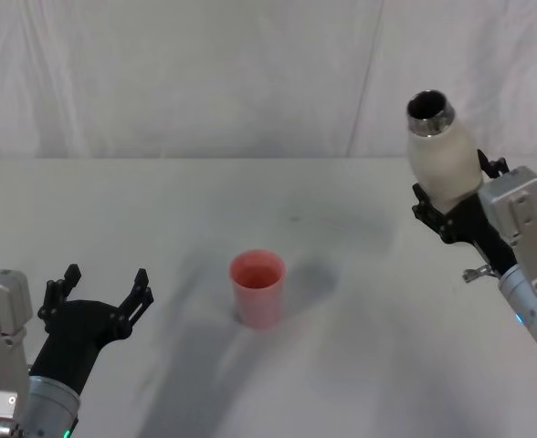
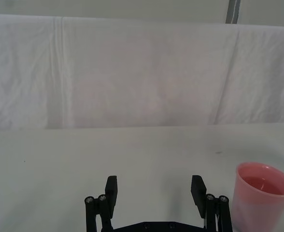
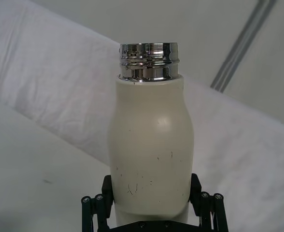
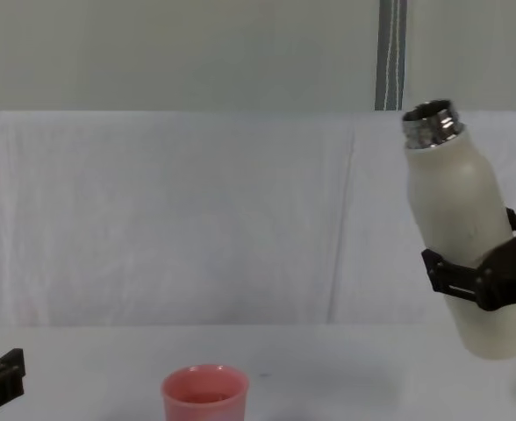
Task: Grasp the thermos with one hand and pour water into the cup lid.
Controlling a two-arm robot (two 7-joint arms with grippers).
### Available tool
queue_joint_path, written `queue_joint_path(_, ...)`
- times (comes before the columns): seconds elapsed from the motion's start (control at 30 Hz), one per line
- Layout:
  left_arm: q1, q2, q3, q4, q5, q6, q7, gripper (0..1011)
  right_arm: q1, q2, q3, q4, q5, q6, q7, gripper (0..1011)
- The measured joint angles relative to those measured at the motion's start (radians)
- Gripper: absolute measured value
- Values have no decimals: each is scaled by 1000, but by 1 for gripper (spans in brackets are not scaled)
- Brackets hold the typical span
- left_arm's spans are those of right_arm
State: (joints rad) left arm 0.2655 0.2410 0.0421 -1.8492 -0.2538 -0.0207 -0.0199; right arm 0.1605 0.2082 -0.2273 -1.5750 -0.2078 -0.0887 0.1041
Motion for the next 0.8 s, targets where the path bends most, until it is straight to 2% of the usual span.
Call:
queue_joint_path(0.1, 0, 0, 0, 0, 0, 0, 0, 1001, 10, 8, -12, 0, -31, 2, 1, 950)
queue_joint_path(0.3, 0, 0, 0, 0, 0, 0, 0, 1001, 47, 39, -63, 1, -136, 37, 22, 950)
queue_joint_path(0.4, 0, 0, 0, 0, 0, 0, 0, 1001, 64, 48, -83, 7, -171, 49, 31, 950)
queue_joint_path(0.8, 0, 0, 0, 0, 0, 0, 0, 1001, 105, 62, -141, 33, -274, 75, 38, 950)
